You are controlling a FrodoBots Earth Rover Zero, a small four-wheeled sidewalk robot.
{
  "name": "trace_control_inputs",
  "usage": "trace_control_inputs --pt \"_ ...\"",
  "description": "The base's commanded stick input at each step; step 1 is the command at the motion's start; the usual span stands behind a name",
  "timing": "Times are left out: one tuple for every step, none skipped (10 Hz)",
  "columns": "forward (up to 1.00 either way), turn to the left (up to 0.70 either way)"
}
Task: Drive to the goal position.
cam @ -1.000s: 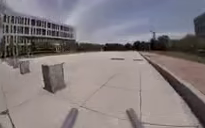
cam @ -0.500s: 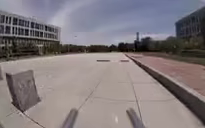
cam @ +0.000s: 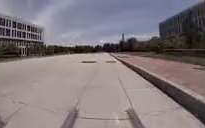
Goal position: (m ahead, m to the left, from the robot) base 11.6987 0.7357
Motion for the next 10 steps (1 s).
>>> trace_control_inputs --pt "1.00 0.00" --pt "1.00 0.00" --pt "1.00 0.00" --pt "1.00 0.00" --pt "1.00 0.00" --pt "1.00 0.00" --pt "1.00 0.00" --pt "1.00 0.00" --pt "1.00 0.02" --pt "1.00 0.02"
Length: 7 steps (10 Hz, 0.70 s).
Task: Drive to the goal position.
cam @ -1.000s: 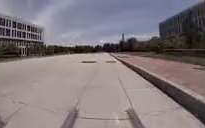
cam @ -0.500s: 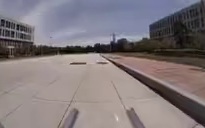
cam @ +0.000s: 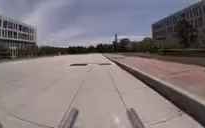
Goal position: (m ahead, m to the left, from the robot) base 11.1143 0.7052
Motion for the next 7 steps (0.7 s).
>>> trace_control_inputs --pt "1.00 0.02" --pt "1.00 0.02" --pt "1.00 0.02" --pt "1.00 0.02" --pt "1.00 0.02" --pt "1.00 0.02" --pt "1.00 0.02"
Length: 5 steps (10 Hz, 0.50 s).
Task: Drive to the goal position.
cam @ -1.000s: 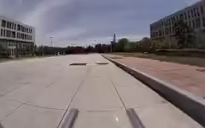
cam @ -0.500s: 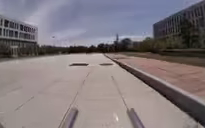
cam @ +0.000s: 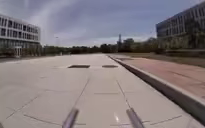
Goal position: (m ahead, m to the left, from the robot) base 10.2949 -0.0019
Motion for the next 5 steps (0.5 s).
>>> trace_control_inputs --pt "1.00 0.02" --pt "1.00 0.02" --pt "1.00 0.02" --pt "1.00 0.01" --pt "1.00 0.00"
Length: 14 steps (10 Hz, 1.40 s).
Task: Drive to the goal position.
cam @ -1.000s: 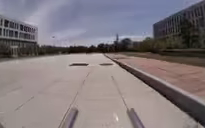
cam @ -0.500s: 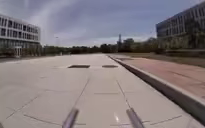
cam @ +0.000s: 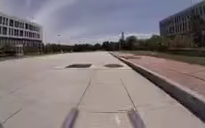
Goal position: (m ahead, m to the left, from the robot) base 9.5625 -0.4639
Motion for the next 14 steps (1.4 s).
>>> trace_control_inputs --pt "1.00 0.00" --pt "1.00 -0.04" --pt "1.00 -0.27" --pt "1.00 -0.36" --pt "1.00 -0.39" --pt "1.00 -0.37" --pt "1.00 -0.10" --pt "1.00 0.00" --pt "1.00 0.00" --pt "1.00 0.00" --pt "1.00 -0.02" --pt "1.00 -0.23" --pt "1.00 -0.39" --pt "1.00 -0.39"
